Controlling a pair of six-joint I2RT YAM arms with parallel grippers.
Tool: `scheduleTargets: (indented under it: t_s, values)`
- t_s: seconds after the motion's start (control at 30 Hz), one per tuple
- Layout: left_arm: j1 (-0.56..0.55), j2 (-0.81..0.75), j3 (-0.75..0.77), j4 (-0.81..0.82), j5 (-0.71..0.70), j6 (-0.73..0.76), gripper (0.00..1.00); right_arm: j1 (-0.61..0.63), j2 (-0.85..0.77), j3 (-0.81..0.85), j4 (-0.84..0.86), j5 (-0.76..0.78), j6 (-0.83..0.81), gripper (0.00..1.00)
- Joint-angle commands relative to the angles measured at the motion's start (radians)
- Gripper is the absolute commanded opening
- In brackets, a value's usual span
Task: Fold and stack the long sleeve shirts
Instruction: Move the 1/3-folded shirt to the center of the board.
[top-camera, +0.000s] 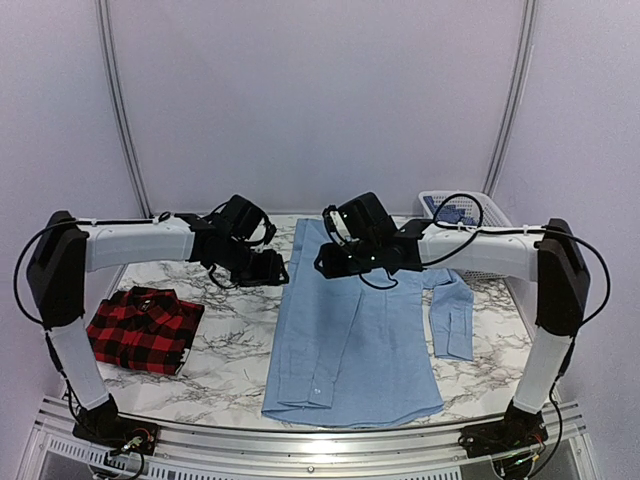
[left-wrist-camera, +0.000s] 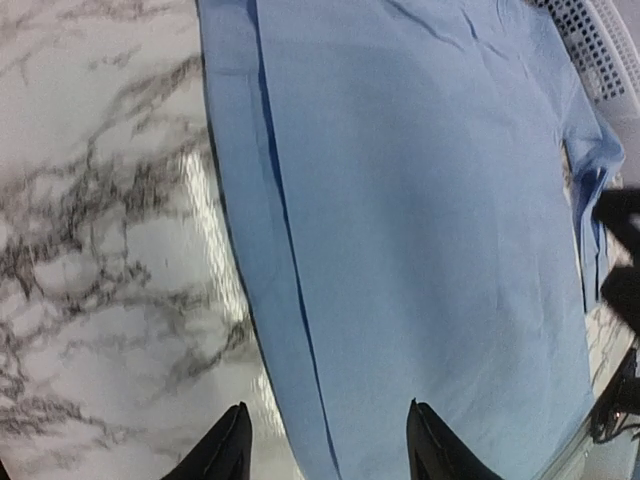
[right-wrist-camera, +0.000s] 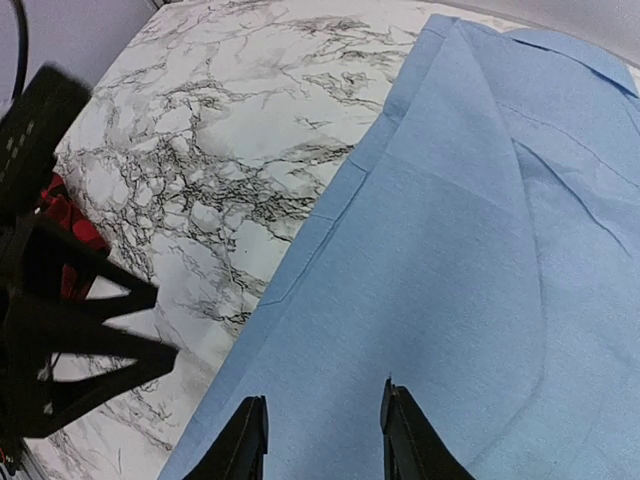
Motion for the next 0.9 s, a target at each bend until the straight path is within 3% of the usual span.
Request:
scheduleTargets:
  t_s: [0.0,0.37,0.7,0.87]
  values:
    - [0.043,0.161,0.195,0.043,-0.074,0.068,0.54,0.002,-0.02,-0.002,0.039,0.024,0.022,0.35]
    - [0.125,0.605,0.756,0.013,-0.228,0.138,0.55,-0.025,-0.171,-0.154,0.041,0.023,0.031,0.34]
    - [0.178,0.897,1.111,0.019,-0.098,0.066,0.42,-0.025,-0.266,-0.243,0.02,0.038,0.037,0.34]
    - [0.184,0.943,1.135,0.084,-0.024,0.014,0.37,-0.025,-0.272,-0.247,0.007,0.046,0.029,0.34]
